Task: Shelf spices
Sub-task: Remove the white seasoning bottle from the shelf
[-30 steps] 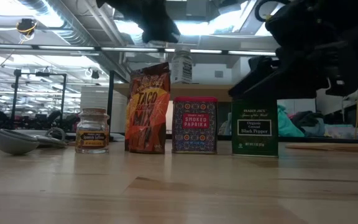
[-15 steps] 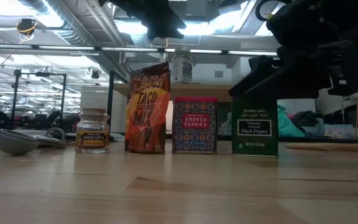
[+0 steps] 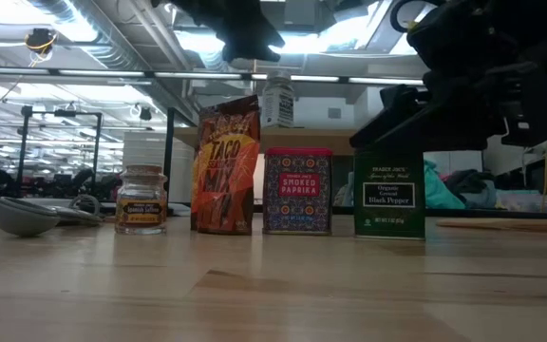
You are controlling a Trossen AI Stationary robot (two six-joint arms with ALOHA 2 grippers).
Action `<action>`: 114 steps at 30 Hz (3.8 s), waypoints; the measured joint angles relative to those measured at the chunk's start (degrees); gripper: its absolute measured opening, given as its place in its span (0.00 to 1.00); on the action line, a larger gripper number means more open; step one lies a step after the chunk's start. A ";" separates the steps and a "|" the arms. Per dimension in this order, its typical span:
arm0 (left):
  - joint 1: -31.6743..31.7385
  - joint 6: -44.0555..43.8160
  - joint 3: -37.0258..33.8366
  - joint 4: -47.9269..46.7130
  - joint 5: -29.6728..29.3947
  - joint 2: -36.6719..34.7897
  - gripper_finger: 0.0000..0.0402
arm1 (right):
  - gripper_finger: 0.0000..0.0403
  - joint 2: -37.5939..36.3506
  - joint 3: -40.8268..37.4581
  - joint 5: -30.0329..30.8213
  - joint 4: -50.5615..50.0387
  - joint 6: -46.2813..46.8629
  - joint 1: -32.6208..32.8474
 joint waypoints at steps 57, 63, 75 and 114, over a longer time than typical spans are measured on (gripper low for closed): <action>-4.30 -7.82 0.00 -3.17 -7.90 0.00 0.84 | 0.61 -0.02 1.68 0.48 -0.58 -6.88 0.00; -4.31 -7.81 0.00 -3.93 -7.91 -0.03 0.84 | 0.61 -0.02 1.68 -0.49 -0.63 -6.88 -0.02; -2.73 -9.74 -3.12 -6.34 -11.32 -0.02 0.84 | 0.61 -0.02 1.68 -1.01 -1.53 -6.88 0.00; -3.22 -9.69 -5.81 3.04 -18.53 4.56 0.84 | 0.61 -4.06 1.66 9.52 -5.39 -10.03 0.00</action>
